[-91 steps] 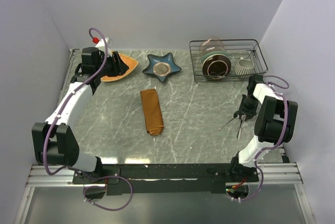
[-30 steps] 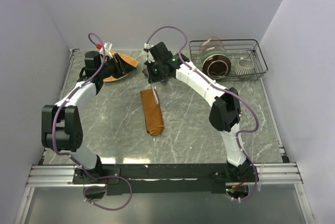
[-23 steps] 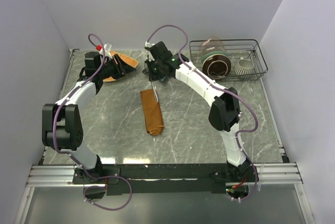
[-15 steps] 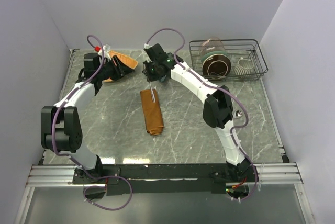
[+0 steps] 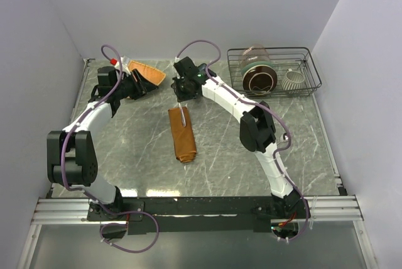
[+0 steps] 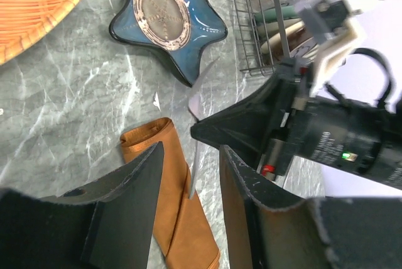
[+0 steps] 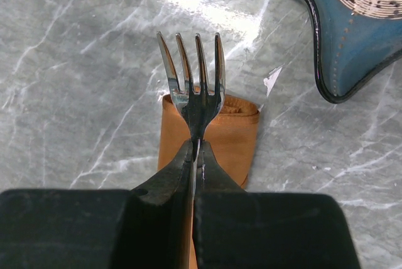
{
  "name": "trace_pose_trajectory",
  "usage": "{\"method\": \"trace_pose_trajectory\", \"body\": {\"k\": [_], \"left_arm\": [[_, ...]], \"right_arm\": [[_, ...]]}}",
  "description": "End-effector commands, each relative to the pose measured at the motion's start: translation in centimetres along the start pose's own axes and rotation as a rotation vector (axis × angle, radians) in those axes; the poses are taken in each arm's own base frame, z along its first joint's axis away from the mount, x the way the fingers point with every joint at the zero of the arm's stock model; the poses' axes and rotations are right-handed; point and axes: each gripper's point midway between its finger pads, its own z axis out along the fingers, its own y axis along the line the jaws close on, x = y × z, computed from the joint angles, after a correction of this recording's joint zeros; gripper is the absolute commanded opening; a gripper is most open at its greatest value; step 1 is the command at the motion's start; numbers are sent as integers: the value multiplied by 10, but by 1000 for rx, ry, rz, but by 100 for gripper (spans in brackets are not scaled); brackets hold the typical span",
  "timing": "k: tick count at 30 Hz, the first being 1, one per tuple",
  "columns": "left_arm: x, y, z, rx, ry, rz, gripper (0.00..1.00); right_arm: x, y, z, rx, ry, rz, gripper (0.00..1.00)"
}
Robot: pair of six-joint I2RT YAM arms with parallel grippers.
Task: Fold the napkin into a case and place the utensils inside
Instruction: Insert the fork into the folded napkin.
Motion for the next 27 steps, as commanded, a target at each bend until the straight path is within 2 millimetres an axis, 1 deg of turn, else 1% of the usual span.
{"method": "trace_pose_trajectory", "body": {"k": [1, 8, 9, 12, 15, 23, 27], "left_arm": [[-8, -7, -6, 15, -28, 29, 47], [-4, -4, -6, 9, -16, 19, 47], [-10, 3, -9, -6, -32, 13, 47], [-9, 7, -9, -12, -25, 6, 47], [-9, 8, -8, -11, -24, 3, 46], [-9, 9, -8, -16, -18, 0, 46], [-9, 10, -9, -21, -18, -5, 46]], "right_arm": [[-20, 0, 10, 9, -68, 11, 0], [-13, -5, 18, 21, -49, -6, 0], [-11, -4, 16, 21, -43, -6, 0], [-4, -6, 14, 28, -23, 2, 0], [5, -9, 12, 36, 5, 15, 0], [18, -12, 8, 38, 53, 34, 0], [29, -15, 7, 47, 82, 50, 0]]}}
